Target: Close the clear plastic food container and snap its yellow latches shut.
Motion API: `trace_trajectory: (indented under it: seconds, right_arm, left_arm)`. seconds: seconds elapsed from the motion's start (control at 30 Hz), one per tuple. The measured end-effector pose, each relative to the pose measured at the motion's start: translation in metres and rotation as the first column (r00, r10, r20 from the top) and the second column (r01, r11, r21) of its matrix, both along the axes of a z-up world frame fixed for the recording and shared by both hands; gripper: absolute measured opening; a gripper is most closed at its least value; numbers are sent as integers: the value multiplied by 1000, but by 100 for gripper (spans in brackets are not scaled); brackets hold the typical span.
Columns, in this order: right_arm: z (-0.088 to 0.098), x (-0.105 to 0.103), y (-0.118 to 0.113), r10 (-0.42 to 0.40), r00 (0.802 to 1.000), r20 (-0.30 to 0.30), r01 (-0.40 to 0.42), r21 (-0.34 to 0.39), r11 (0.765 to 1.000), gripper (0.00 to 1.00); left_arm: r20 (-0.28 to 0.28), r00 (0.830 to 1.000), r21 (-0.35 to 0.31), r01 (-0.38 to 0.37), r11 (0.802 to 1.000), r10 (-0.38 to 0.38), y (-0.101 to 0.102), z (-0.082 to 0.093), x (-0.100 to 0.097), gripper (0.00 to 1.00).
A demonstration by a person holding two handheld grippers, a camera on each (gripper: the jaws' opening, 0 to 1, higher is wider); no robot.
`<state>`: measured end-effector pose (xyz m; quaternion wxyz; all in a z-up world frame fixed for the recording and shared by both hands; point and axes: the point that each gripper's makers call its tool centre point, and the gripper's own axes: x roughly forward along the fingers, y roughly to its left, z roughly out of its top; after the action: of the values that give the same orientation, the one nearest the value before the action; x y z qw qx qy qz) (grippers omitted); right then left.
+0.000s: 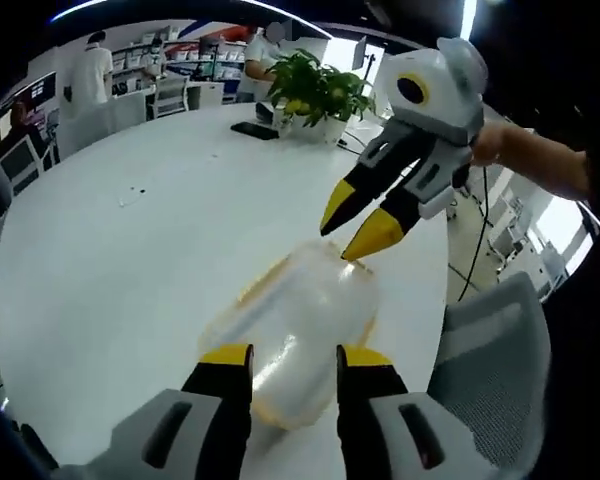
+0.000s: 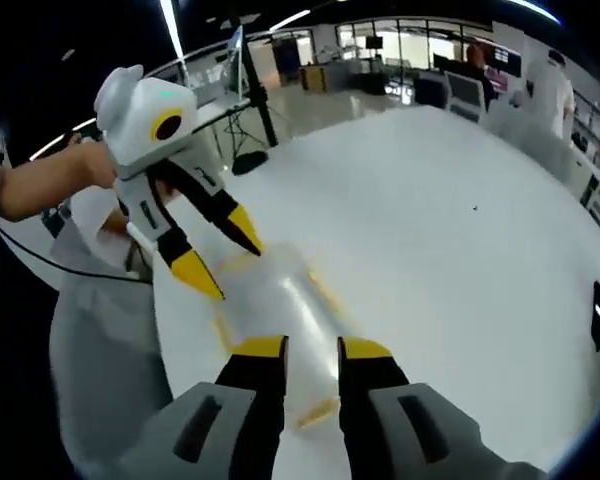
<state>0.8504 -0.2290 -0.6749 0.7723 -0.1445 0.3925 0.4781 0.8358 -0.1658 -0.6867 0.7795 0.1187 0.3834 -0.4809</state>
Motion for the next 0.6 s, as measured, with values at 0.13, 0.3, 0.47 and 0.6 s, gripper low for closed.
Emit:
trace_trajectory:
  seconds: [0.13,0.3,0.47,0.6]
  right_arm:
    - [-3,0,5,35,999,-2,-35,-12,999,11]
    - [-5,1,9,76,997,-2,-76,-14,997,8]
    - [-8,3,15,110,994,-10,-110,-10,994,9]
    - [-12,0,21,154,988,-8,-154,-14,988,8]
  left_arm:
    - [16,999,15,47,999,-47,-5,-1,-2,24]
    - [23,995,31,93,995,-94,-12,-4,-4,22]
    - [37,988,42,150,988,-152,-20,-4,-6,22]
    - [40,981,61,184,981,-187,-25,-7,-8,22]
